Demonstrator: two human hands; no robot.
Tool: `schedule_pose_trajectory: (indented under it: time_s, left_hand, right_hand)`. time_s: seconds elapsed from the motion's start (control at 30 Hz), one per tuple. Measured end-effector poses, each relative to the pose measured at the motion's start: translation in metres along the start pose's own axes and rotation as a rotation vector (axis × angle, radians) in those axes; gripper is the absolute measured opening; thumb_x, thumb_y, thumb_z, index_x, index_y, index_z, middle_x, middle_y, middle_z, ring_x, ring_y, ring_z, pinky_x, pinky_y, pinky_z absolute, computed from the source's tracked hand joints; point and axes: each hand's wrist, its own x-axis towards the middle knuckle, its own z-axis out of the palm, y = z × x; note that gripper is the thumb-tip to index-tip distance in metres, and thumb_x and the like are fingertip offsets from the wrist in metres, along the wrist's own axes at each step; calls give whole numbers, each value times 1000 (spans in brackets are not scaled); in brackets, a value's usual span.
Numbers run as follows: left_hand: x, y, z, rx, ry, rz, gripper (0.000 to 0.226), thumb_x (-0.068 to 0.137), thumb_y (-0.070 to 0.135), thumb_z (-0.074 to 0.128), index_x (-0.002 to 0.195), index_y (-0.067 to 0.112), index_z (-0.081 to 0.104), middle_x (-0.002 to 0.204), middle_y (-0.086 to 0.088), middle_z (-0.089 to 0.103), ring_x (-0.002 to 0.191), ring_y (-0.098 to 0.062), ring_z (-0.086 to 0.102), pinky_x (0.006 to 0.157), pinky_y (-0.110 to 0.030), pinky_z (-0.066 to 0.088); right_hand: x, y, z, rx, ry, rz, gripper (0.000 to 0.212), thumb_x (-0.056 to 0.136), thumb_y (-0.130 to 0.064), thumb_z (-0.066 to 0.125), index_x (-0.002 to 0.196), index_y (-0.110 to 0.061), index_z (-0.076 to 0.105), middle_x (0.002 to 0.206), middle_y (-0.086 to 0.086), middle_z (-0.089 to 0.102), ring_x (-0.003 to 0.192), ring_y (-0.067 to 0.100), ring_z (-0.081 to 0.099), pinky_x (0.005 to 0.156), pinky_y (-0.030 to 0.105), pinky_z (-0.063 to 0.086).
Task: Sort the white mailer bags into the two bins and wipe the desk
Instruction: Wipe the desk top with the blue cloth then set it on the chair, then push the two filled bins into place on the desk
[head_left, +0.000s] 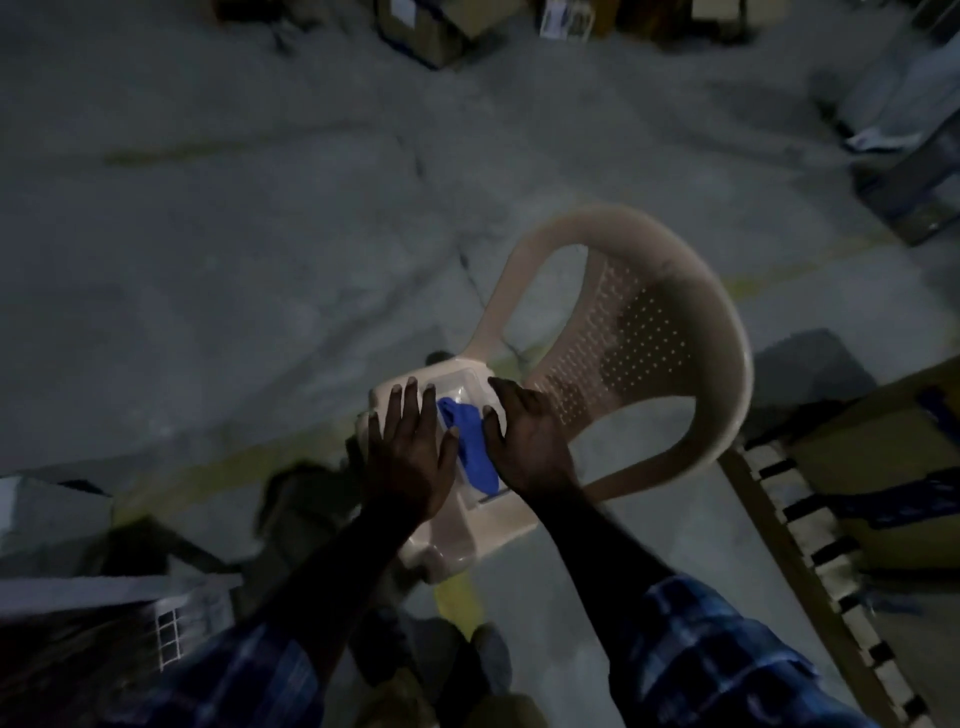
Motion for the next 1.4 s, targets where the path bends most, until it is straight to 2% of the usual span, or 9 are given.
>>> schedule_pose_trajectory:
  time_s: [0.23, 0.4, 0.53, 0.67, 0.8, 0.93, 1.03, 1.2, 1.4]
  left_hand:
    - [-39, 33, -59, 73, 74, -130, 61, 93, 42, 33, 142, 7, 42, 147, -17, 39, 135, -35, 39, 105, -58, 33]
    - [-87, 63, -96, 107, 130, -294, 71, 92, 52, 13, 151, 14, 23, 158, -10, 18, 146, -28, 15, 116, -51, 12]
    - [-138, 90, -124, 157, 218, -373, 70, 93, 51, 15, 151, 13, 23, 158, -11, 18, 146, -29, 16, 116, -52, 13]
    - [-195, 107, -154, 196, 271, -477, 69, 93, 51, 15, 151, 14, 20, 158, -10, 16, 146, -26, 13, 117, -50, 12]
    - [-252, 109, -189, 258, 343, -599, 67, 94, 51, 19, 151, 15, 20, 158, -9, 17, 146, -25, 14, 115, -48, 11]
    - [-314, 110, -229, 329, 377, -738, 72, 92, 55, 10, 152, 15, 15, 159, -11, 10, 147, -26, 8, 117, -48, 8]
    - [-370, 112, -253, 359, 465, -820, 70, 94, 51, 15, 151, 12, 18, 159, -11, 10, 147, -26, 10, 117, -48, 8]
    - [-480, 109, -289, 367, 583, -978, 73, 92, 59, 11, 153, 22, 2, 159, -1, -13, 146, -17, -15, 119, -44, -1]
    - [-628, 124, -325, 443, 724, -1123, 70, 94, 57, 17, 153, 24, 2, 160, 1, -10, 147, -15, -12, 118, -42, 1]
  right_hand:
    - [-14, -27, -53, 52, 26, -158, 45, 92, -31, 41, 123, -6, 60, 116, 13, 66, 100, 36, 61, 86, 40, 51]
    - [-31, -43, -92, 113, 15, -318, 49, 89, -32, 39, 127, -7, 59, 120, 14, 64, 105, 35, 59, 88, 40, 50]
    - [-57, -63, -119, 202, 42, -439, 44, 89, -29, 46, 126, -9, 59, 120, 12, 65, 106, 33, 58, 89, 38, 50]
    - [-89, -95, -136, 288, 17, -560, 45, 89, -30, 43, 125, -8, 60, 121, 11, 65, 106, 32, 60, 90, 38, 50]
    - [-121, -144, -143, 389, -25, -650, 46, 90, -32, 43, 127, -12, 59, 123, 9, 64, 112, 28, 57, 95, 36, 47]
    - [-159, -202, -148, 509, -30, -804, 39, 91, -27, 49, 126, -12, 60, 122, 9, 64, 112, 27, 56, 93, 35, 48]
    - [-197, -251, -152, 594, -57, -924, 38, 92, -26, 50, 125, -10, 61, 122, 10, 65, 111, 27, 56, 91, 36, 49]
    - [-281, -341, -162, 738, -130, -1113, 36, 91, -22, 57, 126, -12, 61, 124, 9, 64, 113, 26, 55, 90, 36, 49]
    - [-414, -426, -182, 849, -251, -1276, 40, 95, -32, 48, 132, -18, 57, 132, 5, 59, 120, 22, 51, 92, 37, 48]
